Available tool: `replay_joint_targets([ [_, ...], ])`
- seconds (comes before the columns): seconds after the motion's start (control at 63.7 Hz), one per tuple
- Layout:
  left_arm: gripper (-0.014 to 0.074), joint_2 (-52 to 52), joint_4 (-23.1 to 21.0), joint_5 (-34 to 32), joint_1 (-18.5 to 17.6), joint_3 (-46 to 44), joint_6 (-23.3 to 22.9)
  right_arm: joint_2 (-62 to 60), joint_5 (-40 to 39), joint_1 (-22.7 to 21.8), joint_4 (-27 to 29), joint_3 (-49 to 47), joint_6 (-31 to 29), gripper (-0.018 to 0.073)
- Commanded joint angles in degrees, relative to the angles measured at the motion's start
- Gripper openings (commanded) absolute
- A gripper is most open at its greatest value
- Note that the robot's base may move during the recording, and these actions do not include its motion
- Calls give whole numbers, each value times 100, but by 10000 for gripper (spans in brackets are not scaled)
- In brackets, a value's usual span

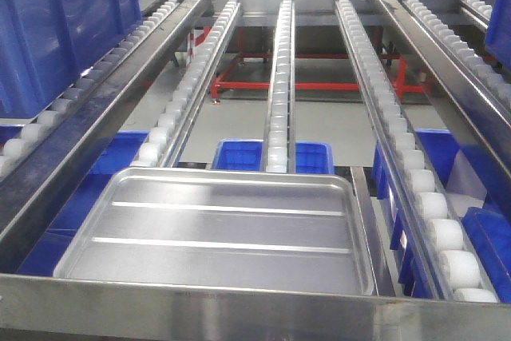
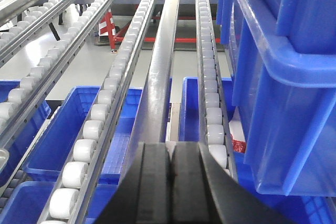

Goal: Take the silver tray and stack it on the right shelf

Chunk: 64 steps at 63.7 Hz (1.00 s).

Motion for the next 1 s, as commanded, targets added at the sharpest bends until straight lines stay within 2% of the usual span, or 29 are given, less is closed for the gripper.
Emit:
replay_joint_targets([
  [0.0,-101,-96,12,-489,2,99,14,-122,-488,-25,22,-109,-37,49],
  [0.596,-101,-96,-2,-489,2,99,14,-122,-488,-25,22,-109,-37,49],
  [0.848,-101,-96,-80,-675,2,99,14,-122,-820,-24,22,-109,-37,49],
  [0.895,-101,-96,-253,-789,2,86,-30,-122,-1019,-24,22,-109,-21,49],
  [0.942,-101,-69,-698,-996,2,31,-63,-122,-1368,-24,52,-121,62,49],
  [0.989,-101,-41,-900,-1195,2,-69,-63,-122,-1766,-24,116,-214,156,49],
])
